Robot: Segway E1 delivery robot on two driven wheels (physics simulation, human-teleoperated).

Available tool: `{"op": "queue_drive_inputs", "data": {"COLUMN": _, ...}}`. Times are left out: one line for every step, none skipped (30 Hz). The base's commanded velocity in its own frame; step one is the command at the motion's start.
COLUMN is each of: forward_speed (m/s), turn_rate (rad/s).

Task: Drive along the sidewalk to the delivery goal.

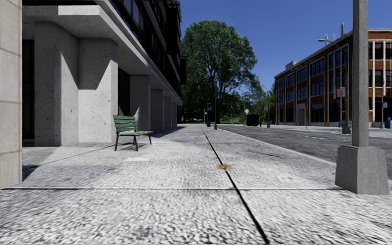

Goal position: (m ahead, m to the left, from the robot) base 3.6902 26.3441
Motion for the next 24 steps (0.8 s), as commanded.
{"op": "queue_drive_inputs", "data": {"forward_speed": 1.66, "turn_rate": 0.00}}
{"op": "queue_drive_inputs", "data": {"forward_speed": 1.66, "turn_rate": 0.00}}
{"op": "queue_drive_inputs", "data": {"forward_speed": 1.66, "turn_rate": 0.00}}
{"op": "queue_drive_inputs", "data": {"forward_speed": 1.66, "turn_rate": 0.00}}
{"op": "queue_drive_inputs", "data": {"forward_speed": 1.66, "turn_rate": 0.00}}
{"op": "queue_drive_inputs", "data": {"forward_speed": 1.66, "turn_rate": 0.00}}
{"op": "queue_drive_inputs", "data": {"forward_speed": 1.66, "turn_rate": 0.00}}
{"op": "queue_drive_inputs", "data": {"forward_speed": 1.66, "turn_rate": 0.00}}
{"op": "queue_drive_inputs", "data": {"forward_speed": 1.66, "turn_rate": 0.00}}
{"op": "queue_drive_inputs", "data": {"forward_speed": 1.66, "turn_rate": 0.00}}
{"op": "queue_drive_inputs", "data": {"forward_speed": 1.66, "turn_rate": 0.00}}
{"op": "queue_drive_inputs", "data": {"forward_speed": 1.66, "turn_rate": 0.00}}
{"op": "queue_drive_inputs", "data": {"forward_speed": 1.66, "turn_rate": 0.00}}
{"op": "queue_drive_inputs", "data": {"forward_speed": 1.66, "turn_rate": 0.00}}
{"op": "queue_drive_inputs", "data": {"forward_speed": 1.66, "turn_rate": 0.00}}
{"op": "queue_drive_inputs", "data": {"forward_speed": 1.66, "turn_rate": 0.00}}
{"op": "queue_drive_inputs", "data": {"forward_speed": 1.66, "turn_rate": 0.00}}
{"op": "queue_drive_inputs", "data": {"forward_speed": 1.66, "turn_rate": 0.00}}
{"op": "queue_drive_inputs", "data": {"forward_speed": 1.66, "turn_rate": 0.00}}
{"op": "queue_drive_inputs", "data": {"forward_speed": 1.66, "turn_rate": 0.00}}
{"op": "queue_drive_inputs", "data": {"forward_speed": 1.66, "turn_rate": 0.00}}
{"op": "queue_drive_inputs", "data": {"forward_speed": 1.66, "turn_rate": 0.00}}
{"op": "queue_drive_inputs", "data": {"forward_speed": 1.66, "turn_rate": 0.06}}
{"op": "queue_drive_inputs", "data": {"forward_speed": 1.66, "turn_rate": 0.23}}
